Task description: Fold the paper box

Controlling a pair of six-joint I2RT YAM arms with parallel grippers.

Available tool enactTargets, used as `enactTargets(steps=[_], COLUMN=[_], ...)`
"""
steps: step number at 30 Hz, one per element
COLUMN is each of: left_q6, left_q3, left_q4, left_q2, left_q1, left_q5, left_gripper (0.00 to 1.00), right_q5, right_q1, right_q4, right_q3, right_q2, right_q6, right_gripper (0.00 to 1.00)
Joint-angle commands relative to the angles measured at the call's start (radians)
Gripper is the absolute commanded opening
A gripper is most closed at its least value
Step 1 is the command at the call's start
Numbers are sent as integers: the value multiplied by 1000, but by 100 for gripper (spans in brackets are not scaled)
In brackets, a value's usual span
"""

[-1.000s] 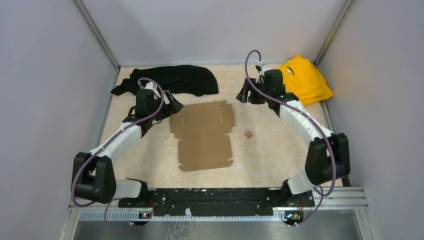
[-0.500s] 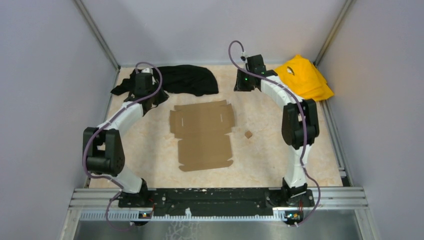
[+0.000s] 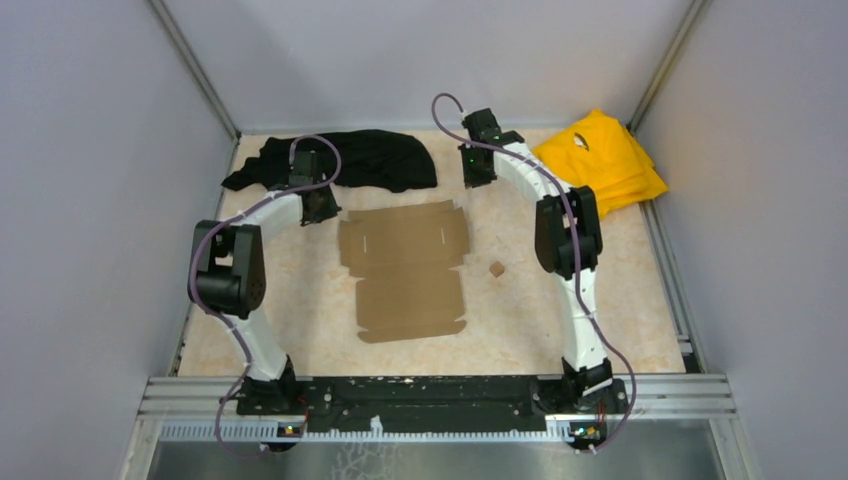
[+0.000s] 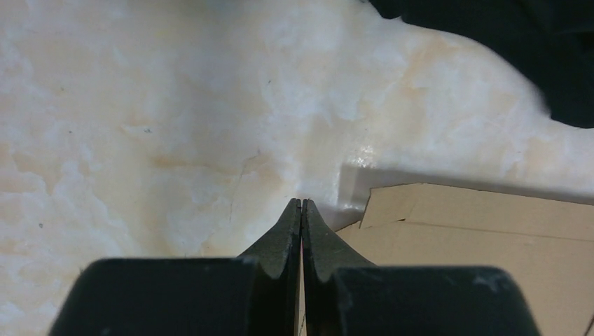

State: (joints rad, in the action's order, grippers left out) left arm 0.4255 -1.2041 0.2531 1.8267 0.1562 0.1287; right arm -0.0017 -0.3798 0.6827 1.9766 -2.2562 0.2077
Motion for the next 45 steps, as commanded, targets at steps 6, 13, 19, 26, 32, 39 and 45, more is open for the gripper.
enactTargets(steps=[6, 13, 19, 26, 32, 39, 45], left_q6=[-28, -44, -46, -47, -51, -51, -53], left_q3=[-82, -90, -92, -94, -89, -97, -107], left_q4=[27, 5, -6, -34, -58, -59, -56], left_q2=[78, 96, 113, 138, 136, 132, 117], left_q1=[21, 23, 23, 24, 25, 29, 41], left_q5=[28, 3, -27, -64, -87, -106, -109], left_gripper=[5, 0, 0, 0, 0, 0, 0], right_q5=[30, 16, 11, 5, 5, -30, -44], right_q1=[-26, -41, -53, -61, -64, -70, -84], right_q4=[21, 18, 20, 13, 7, 6, 2], right_q3=[63, 74, 71, 54, 49, 51, 47], right_q2=[-63, -81, -83, -82, -82, -81, -80], right_q6=[-21, -28, -31, -31, -30, -29, -40], right_gripper=[0, 0, 0, 0, 0, 0, 0])
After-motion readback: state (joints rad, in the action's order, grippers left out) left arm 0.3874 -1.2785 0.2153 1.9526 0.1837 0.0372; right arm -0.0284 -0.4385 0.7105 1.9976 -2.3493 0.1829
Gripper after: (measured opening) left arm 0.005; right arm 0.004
